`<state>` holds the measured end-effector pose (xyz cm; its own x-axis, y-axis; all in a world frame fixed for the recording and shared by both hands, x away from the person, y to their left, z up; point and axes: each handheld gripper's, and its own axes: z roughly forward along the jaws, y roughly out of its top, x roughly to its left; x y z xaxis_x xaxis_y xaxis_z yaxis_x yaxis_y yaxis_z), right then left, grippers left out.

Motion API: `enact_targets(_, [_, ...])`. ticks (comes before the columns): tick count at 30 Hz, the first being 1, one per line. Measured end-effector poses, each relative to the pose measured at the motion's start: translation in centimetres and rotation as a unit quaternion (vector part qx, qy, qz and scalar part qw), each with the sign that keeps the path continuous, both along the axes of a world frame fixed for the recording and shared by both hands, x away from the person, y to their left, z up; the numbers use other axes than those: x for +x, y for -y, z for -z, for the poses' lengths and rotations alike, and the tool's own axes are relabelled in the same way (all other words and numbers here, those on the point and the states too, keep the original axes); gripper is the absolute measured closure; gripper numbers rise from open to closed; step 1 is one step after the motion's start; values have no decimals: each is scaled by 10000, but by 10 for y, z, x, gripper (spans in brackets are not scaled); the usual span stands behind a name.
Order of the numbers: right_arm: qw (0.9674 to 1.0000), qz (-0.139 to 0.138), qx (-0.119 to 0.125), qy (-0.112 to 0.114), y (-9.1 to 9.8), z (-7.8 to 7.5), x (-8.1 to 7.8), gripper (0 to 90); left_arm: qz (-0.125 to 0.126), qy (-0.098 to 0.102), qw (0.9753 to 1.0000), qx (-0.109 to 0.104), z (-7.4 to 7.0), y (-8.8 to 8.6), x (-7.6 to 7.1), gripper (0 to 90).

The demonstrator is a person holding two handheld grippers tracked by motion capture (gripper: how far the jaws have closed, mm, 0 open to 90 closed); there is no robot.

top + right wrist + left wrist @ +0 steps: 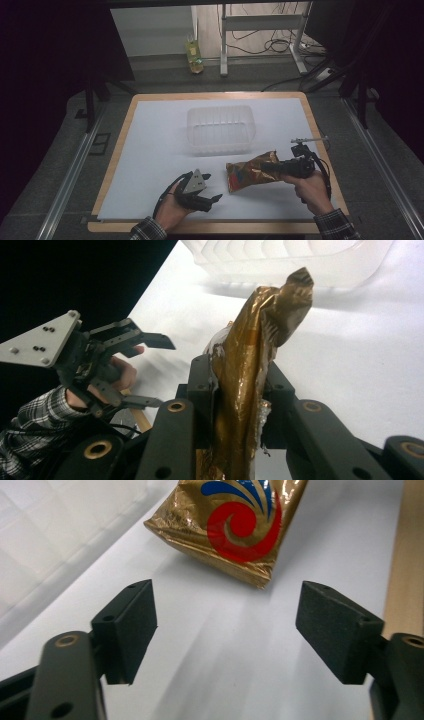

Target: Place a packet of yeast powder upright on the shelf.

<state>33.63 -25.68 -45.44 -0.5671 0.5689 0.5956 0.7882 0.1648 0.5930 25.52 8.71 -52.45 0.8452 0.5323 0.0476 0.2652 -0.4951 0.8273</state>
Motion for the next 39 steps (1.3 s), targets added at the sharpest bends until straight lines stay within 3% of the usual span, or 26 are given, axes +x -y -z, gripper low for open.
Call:
enact_targets(5, [10000, 44, -2, 36, 2, -7, 0, 726, 14, -157, 9998, -126, -2, -5, -6, 159])
enact_targets(9, [9999, 62, -37, 82, 2, -13, 1, 726, 18, -300, 9995, -67, -3, -5, -10, 84])
enact_targets(14, [9998, 109, -50, 155, 2, -19, 4, 726, 44, -313, 9992, -235, -6, -9, -15, 51])
enact_targets(29, [9996, 234, -59, 164, 2, -38, 15, 726, -59, -337, 9992, -217, -3, -14, -18, 7])
enact_targets(39, [9990, 369, -76, 223, 3, -53, 27, 727, -73, -310, 9995, -83, -1, -11, -19, 2])
